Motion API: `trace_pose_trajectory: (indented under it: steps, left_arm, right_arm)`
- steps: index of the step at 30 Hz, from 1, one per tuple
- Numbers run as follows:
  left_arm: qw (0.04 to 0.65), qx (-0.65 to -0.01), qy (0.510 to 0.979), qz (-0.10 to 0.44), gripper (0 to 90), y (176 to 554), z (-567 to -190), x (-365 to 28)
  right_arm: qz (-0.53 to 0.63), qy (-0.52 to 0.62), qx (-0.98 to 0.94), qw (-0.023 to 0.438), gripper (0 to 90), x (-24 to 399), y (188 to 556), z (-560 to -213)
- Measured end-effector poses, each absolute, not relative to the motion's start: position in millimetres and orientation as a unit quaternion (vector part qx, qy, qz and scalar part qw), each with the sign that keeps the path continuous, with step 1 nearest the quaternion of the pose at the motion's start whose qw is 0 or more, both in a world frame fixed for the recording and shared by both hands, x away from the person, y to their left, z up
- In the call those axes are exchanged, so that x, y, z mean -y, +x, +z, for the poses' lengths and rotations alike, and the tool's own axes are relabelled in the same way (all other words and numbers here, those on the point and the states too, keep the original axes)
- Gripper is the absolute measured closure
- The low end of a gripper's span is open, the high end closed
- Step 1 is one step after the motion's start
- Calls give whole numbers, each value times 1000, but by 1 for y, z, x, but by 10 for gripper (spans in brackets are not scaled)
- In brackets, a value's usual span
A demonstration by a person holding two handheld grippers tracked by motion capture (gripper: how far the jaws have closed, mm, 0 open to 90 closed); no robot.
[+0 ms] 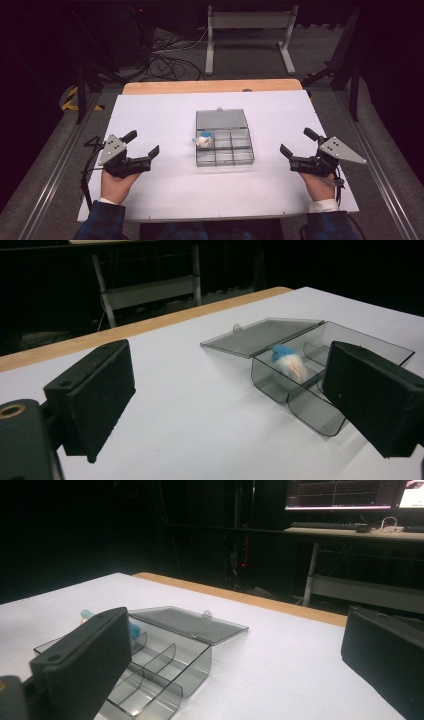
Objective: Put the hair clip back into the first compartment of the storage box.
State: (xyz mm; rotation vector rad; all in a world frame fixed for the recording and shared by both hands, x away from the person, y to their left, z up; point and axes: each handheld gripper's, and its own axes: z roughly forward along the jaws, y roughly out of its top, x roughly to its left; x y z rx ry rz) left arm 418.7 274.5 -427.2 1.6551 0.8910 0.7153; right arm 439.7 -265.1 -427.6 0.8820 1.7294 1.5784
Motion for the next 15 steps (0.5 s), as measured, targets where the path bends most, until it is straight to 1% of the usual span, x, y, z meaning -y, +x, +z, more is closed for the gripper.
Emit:
trace_pose_trajectory:
  steps: [7, 15]
  left_arm:
    - [527, -376, 695, 313, 72, 417, -434, -280]
    - [532, -381, 689, 311, 72, 417, -438, -286]
  right_arm:
    - [598, 333, -657, 316, 5, 265, 440, -427]
    - [599, 332, -658, 313, 5, 264, 440, -428]
